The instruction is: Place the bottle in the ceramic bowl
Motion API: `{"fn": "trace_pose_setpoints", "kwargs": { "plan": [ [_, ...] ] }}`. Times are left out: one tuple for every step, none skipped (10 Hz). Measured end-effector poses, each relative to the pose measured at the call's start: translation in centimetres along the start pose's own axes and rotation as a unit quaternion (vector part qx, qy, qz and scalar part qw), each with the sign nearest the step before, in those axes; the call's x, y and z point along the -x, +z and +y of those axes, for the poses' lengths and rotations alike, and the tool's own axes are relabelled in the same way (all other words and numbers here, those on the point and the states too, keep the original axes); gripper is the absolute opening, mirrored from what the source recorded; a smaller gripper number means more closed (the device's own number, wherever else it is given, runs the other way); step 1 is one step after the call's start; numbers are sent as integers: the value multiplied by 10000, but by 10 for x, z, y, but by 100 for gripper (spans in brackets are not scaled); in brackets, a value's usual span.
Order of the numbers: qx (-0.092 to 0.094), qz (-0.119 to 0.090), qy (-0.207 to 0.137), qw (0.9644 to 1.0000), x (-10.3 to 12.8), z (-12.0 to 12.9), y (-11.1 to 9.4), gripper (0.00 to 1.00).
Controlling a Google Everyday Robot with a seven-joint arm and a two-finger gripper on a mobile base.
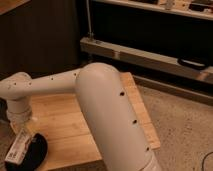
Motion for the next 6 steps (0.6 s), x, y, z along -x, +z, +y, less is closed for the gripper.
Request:
{"fn": "trace_pose_setpoints", "kwargs": {
  "plan": [
    [24,11,52,10000,1,0,1,24],
    [50,64,80,9999,2,-1,1,36],
    [77,104,103,9999,3,0,1,46],
    [97,126,124,9998,4,0,2,55],
    [116,145,213,9996,3,2,4,66],
    [68,119,335,9993,2,5,6,74]
  ]
}}
